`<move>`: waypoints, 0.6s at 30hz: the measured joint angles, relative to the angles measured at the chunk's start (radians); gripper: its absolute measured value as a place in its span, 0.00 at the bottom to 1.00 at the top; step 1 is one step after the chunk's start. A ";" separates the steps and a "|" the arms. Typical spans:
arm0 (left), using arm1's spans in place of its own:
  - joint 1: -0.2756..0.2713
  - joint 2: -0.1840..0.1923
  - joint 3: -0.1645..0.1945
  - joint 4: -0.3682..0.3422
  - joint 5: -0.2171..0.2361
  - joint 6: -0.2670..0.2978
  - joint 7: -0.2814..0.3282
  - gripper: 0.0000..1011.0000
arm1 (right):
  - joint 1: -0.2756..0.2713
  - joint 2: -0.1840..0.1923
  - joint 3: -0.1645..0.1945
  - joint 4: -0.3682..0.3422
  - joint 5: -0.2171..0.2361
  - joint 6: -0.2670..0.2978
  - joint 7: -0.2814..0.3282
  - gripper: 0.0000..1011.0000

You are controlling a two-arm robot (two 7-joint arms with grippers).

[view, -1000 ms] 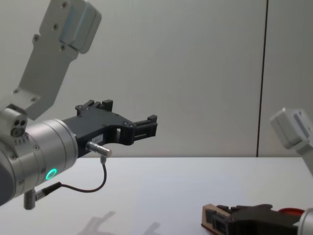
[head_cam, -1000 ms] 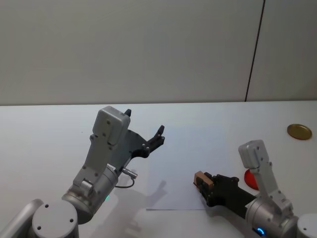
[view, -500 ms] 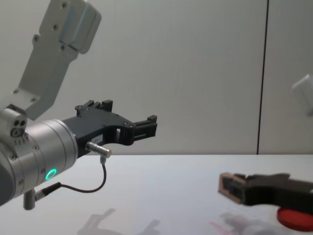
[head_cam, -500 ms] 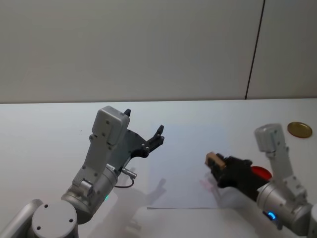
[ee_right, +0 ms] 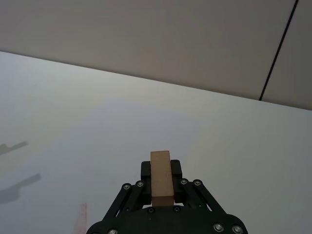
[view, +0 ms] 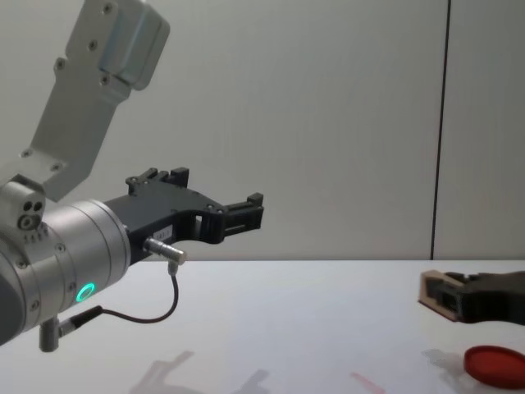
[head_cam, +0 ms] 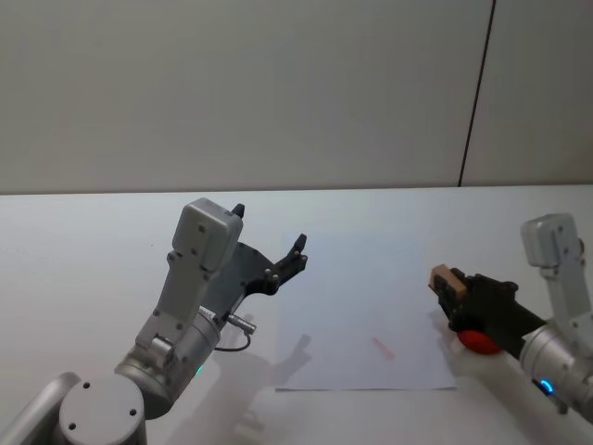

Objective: Use the one hand to pick up the stamp and affix it onto the A4 paper.

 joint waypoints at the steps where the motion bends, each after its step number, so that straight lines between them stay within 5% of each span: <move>1: 0.000 0.000 0.000 0.000 0.000 0.000 0.000 0.98 | 0.000 0.001 0.001 0.000 0.000 0.001 -0.002 0.22; 18: 0.000 0.000 0.000 0.000 0.000 0.000 0.000 0.98 | -0.019 0.036 0.030 0.013 0.006 0.035 -0.012 0.22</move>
